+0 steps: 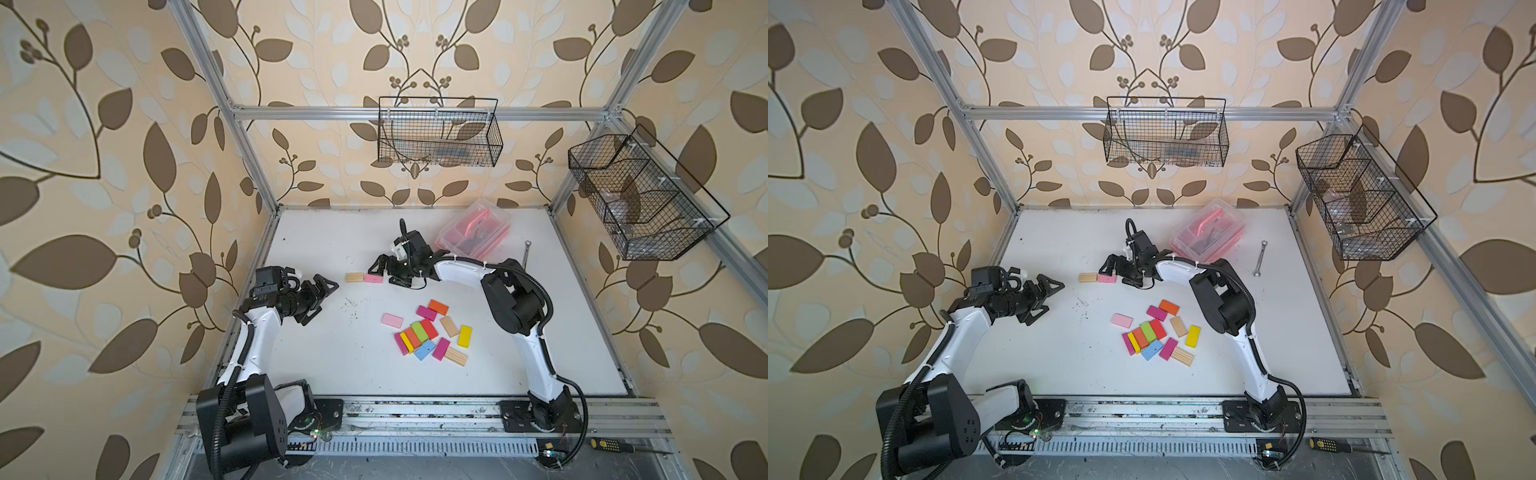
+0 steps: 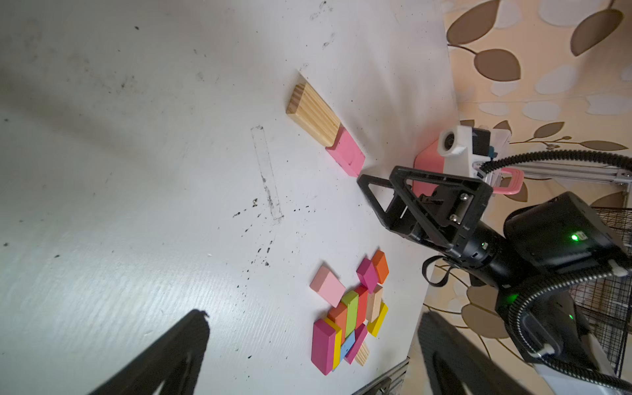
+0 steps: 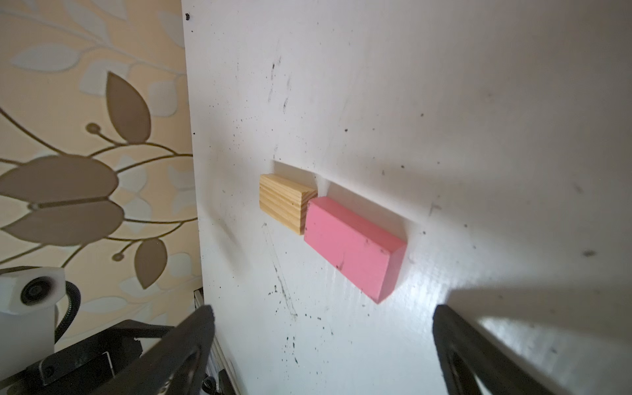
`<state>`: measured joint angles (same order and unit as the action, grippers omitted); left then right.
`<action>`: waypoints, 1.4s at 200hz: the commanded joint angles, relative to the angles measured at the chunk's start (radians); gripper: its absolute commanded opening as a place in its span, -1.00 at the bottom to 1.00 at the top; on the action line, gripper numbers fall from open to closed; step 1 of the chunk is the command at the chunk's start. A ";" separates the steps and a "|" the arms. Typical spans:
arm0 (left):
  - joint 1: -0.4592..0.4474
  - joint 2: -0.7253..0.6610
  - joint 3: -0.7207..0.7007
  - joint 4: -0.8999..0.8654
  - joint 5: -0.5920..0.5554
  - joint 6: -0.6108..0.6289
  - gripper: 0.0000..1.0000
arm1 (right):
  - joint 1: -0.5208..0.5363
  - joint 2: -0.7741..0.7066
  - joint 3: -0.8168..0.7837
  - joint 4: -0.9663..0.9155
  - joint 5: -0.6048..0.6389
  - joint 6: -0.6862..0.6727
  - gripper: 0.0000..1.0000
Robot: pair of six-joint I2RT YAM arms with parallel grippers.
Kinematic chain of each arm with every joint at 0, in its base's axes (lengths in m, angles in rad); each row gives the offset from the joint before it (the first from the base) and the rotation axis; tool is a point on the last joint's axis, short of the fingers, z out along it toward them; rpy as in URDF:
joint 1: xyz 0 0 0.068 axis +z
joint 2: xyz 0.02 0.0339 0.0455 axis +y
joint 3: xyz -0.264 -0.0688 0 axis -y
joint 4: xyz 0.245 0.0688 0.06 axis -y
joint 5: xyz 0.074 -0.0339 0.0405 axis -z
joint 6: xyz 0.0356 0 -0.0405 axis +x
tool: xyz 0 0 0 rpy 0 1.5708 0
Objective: Assemble the number 7 with building blocks
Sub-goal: Adjust the building block at the center of the board.
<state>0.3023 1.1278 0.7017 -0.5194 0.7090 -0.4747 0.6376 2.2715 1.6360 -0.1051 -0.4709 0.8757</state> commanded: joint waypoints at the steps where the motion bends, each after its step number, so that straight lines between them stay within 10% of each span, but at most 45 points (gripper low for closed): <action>1: 0.002 -0.023 -0.004 0.013 0.030 0.022 0.98 | 0.008 0.037 0.031 0.016 0.003 0.029 1.00; 280: 0.000 -0.022 -0.014 0.031 0.049 0.020 0.98 | -0.026 0.025 0.066 0.026 -0.005 -0.015 1.00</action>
<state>0.3023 1.1248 0.6983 -0.5110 0.7116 -0.4747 0.6441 2.3447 1.7168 -0.0418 -0.4904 0.9035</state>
